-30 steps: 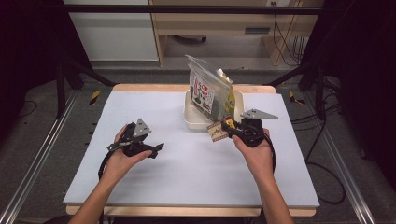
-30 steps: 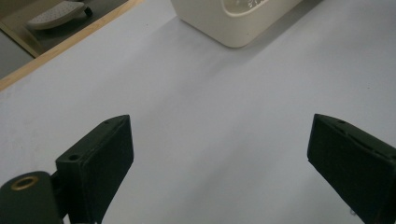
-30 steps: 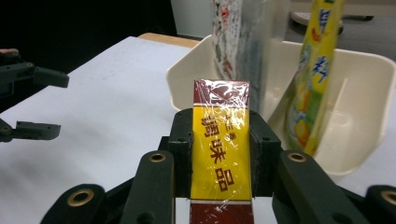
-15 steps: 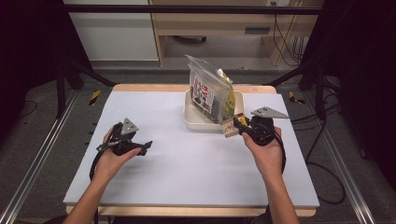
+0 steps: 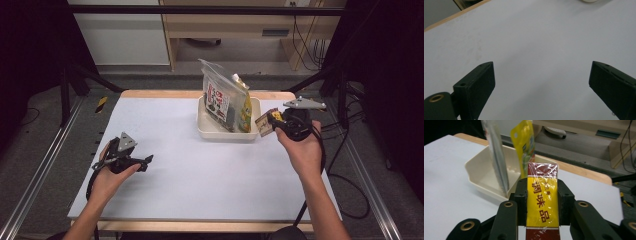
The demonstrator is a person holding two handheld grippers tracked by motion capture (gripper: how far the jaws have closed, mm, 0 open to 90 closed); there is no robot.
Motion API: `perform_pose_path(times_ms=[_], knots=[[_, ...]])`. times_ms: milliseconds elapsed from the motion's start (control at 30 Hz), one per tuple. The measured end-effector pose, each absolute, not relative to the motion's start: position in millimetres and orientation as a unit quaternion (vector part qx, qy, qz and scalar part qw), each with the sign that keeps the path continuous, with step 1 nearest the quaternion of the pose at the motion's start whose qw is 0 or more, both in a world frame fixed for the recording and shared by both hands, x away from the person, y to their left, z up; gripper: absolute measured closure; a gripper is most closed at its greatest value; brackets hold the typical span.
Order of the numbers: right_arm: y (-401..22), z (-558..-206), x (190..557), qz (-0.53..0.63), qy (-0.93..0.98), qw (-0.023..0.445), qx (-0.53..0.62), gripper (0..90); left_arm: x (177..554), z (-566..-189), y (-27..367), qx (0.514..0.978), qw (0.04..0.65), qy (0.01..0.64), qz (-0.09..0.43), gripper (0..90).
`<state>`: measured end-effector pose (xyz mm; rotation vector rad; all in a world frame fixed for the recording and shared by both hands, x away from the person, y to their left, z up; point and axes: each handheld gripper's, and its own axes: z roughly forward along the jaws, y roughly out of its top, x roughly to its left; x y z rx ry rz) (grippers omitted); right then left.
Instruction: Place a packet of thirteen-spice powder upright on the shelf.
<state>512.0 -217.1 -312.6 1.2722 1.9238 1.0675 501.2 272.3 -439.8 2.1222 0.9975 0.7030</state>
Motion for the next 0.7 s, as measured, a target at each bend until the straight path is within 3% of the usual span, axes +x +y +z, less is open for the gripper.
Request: perform_pose_path(times_ms=[700], knots=[[-201, -266, 572, 0.386, 0.716, 0.321, 0.485, 68.3, 500, -442, 275, 0.811, 0.337, 0.396, 0.269, 5.9]])
